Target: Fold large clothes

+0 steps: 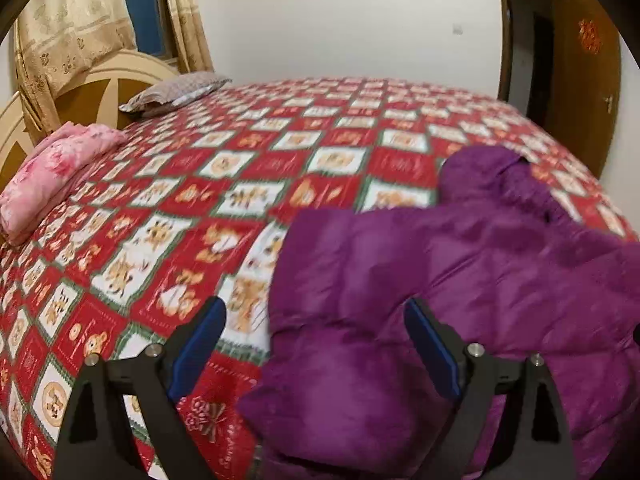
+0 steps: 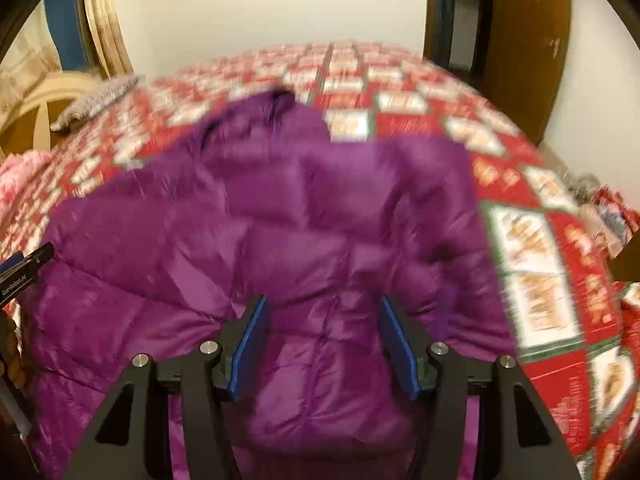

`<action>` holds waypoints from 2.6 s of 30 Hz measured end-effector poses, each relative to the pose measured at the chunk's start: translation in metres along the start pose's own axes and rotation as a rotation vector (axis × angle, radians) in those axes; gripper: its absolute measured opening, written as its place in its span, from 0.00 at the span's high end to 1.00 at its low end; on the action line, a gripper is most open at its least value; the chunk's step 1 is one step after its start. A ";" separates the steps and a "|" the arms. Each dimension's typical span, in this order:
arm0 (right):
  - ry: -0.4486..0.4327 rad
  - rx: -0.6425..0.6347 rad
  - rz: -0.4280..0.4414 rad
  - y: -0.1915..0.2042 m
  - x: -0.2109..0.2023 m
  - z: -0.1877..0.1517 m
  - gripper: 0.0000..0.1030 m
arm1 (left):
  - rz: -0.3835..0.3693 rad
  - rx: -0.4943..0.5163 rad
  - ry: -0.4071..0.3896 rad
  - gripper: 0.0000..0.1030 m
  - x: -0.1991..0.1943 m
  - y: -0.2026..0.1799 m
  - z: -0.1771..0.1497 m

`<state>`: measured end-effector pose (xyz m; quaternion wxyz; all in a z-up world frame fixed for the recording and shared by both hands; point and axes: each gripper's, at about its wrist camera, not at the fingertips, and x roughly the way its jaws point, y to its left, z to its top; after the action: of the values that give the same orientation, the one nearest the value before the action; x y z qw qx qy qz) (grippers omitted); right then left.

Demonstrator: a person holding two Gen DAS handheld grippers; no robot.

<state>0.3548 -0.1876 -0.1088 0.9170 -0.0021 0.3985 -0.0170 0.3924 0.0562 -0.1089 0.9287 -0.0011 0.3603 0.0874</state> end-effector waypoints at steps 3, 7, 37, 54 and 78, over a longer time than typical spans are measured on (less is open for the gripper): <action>0.042 -0.049 -0.032 -0.001 0.005 -0.005 0.43 | 0.006 0.048 0.011 0.10 0.006 -0.015 -0.002; 0.103 -0.036 -0.039 -0.012 0.028 -0.018 0.43 | 0.038 0.131 0.054 0.10 0.026 -0.036 -0.026; 0.294 0.165 0.206 0.052 0.186 0.185 0.42 | -0.358 0.101 0.306 0.00 0.171 -0.127 0.137; 0.123 0.011 0.329 0.089 0.179 0.219 0.94 | -0.537 0.125 0.190 0.92 0.156 -0.159 0.159; 0.061 -0.227 0.377 0.131 0.034 0.080 0.95 | -0.595 -0.004 0.126 0.33 0.050 -0.060 0.099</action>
<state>0.4398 -0.0588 -0.0813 0.8853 -0.0302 0.4190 0.1993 0.5048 0.0114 -0.0722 0.8893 -0.1140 0.4010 -0.1879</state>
